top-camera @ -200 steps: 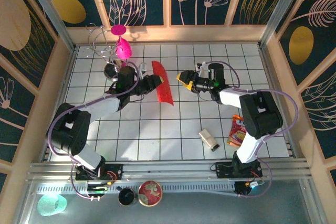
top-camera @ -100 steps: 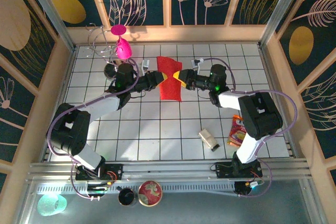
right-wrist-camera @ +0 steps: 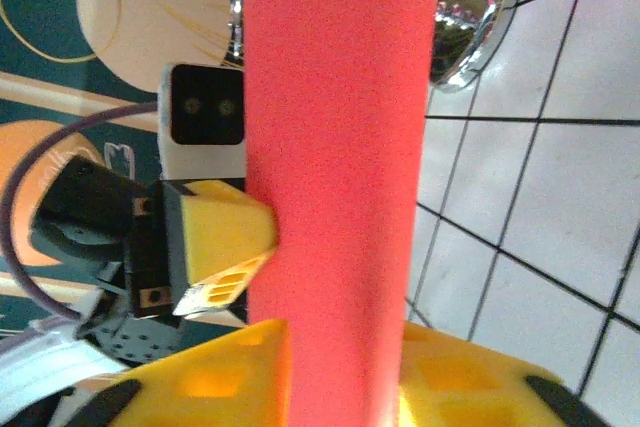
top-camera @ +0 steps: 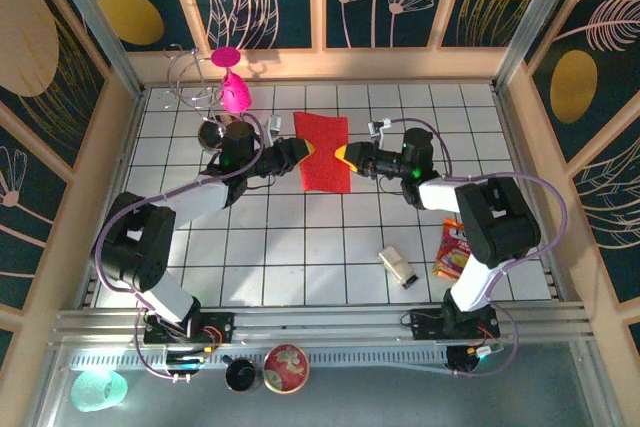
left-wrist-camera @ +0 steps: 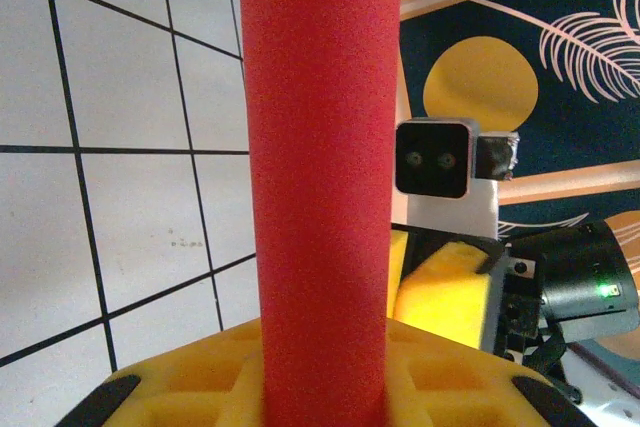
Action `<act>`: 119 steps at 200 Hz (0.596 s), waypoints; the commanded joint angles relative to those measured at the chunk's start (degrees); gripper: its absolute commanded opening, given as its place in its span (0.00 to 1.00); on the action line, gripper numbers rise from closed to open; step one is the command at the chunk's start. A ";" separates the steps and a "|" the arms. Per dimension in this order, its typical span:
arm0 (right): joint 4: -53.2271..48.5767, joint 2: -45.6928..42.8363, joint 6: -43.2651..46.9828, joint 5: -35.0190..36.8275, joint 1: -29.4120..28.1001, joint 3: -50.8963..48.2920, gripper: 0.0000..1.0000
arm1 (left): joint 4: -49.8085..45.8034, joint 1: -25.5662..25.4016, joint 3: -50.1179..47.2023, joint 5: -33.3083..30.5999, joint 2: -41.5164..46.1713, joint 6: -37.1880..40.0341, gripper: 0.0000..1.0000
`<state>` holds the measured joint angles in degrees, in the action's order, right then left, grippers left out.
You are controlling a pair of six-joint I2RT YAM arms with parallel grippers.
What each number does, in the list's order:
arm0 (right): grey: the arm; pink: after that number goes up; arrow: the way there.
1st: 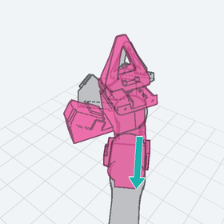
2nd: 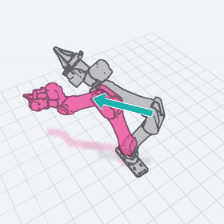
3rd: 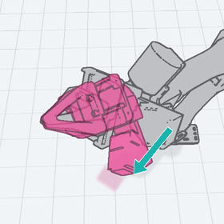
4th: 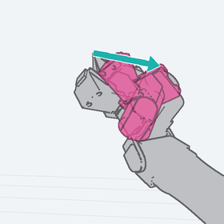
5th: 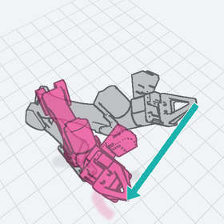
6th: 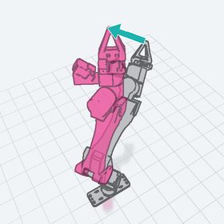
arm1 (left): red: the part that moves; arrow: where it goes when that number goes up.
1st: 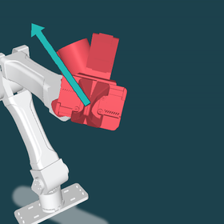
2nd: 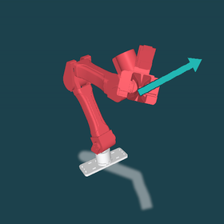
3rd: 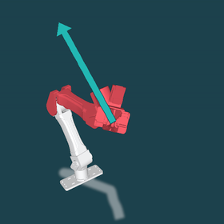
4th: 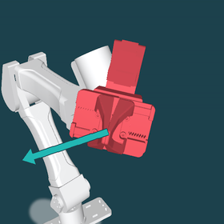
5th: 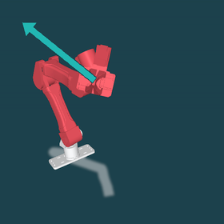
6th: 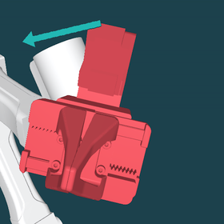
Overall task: Fold a paper plane with a square sheet of paper (pick it up from the middle)
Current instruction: First fold in half a square sheet of paper at the center of the table.
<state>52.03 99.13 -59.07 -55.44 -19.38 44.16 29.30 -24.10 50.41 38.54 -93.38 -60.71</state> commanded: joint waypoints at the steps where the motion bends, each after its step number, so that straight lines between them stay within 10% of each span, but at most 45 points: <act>1: -6.77 -1.97 4.20 1.48 0.21 3.05 0.13 | 0.19 0.28 0.02 1.23 -0.51 0.13 0.26; 21: -12.63 -3.25 7.04 3.69 0.44 4.49 0.01 | -0.56 0.56 -0.35 0.39 0.03 0.54 0.32; 59: -25.11 -7.76 14.13 5.28 2.33 7.62 0.00 | -7.16 3.74 -5.42 -9.33 5.50 3.28 0.76; 119: -64.42 -12.99 28.41 19.72 3.66 20.77 0.00 | -4.27 7.97 -18.11 -14.37 17.96 3.99 0.99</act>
<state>7.53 88.49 -38.28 -43.75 -15.20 59.31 24.12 -16.43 35.14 27.18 -80.07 -58.11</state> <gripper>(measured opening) 0.049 0.986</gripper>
